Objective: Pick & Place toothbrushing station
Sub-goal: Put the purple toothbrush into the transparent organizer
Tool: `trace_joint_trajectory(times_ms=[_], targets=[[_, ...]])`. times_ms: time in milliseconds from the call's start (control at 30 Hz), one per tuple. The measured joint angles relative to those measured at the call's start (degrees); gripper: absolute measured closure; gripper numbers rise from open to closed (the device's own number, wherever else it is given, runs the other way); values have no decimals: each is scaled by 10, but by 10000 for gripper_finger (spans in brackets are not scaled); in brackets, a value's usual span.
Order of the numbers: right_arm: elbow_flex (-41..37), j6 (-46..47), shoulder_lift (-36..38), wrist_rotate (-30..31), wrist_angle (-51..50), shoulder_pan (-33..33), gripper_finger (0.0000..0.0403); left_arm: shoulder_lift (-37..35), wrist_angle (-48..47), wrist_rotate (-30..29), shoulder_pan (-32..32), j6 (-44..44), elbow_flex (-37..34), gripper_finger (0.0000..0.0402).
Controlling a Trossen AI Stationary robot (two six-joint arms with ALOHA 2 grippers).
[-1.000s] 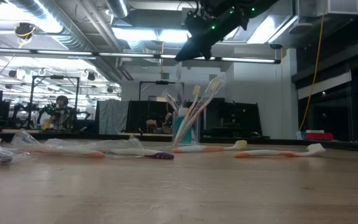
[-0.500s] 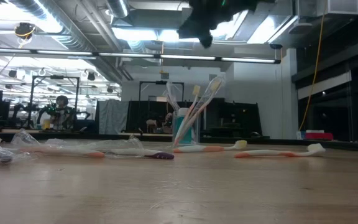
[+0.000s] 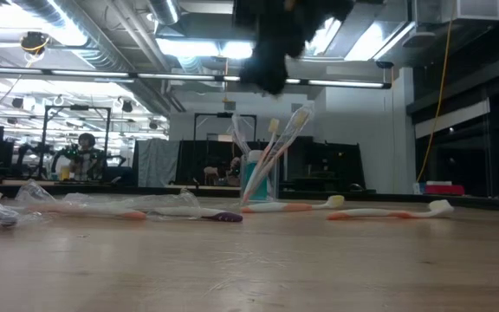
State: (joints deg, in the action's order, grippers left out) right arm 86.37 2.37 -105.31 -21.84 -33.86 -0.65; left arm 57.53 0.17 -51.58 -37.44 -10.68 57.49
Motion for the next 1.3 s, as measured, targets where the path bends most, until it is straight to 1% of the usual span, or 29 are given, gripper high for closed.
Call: trace_joint_trajectory(times_ms=[67,233,300,400,467,533,667,833,933,1000,1167,1300], targets=[[-16,3,-22,-7,-13,10,329,-5,-4,0,-8,0,0,303],[-35,35,-67,-40,20,44,335,-7,-9,-16,-24,4,0,306],[-36,54,-82,-41,4,55,335,-7,-8,-19,-27,0,0,306],[-36,78,-84,-41,-48,71,335,-7,-8,-25,-34,-5,0,304],[-36,89,-77,-39,-93,83,335,-7,-8,-32,-41,-5,0,304],[-36,101,-63,-20,-133,99,335,-7,-8,-37,-45,-5,0,306],[-44,146,-19,51,-206,137,335,-7,-8,-46,-54,-5,0,306],[-132,262,60,92,-202,178,335,-7,-8,-54,-65,5,0,304],[-201,334,89,85,-208,179,335,-7,-8,-54,-68,9,0,306],[-231,366,102,70,-208,173,334,-7,-8,-54,-68,9,0,307],[-262,410,106,52,-240,167,329,-7,-6,-40,-68,9,0,304],[-298,428,106,21,-231,165,319,-7,-3,-27,-68,5,0,302]])
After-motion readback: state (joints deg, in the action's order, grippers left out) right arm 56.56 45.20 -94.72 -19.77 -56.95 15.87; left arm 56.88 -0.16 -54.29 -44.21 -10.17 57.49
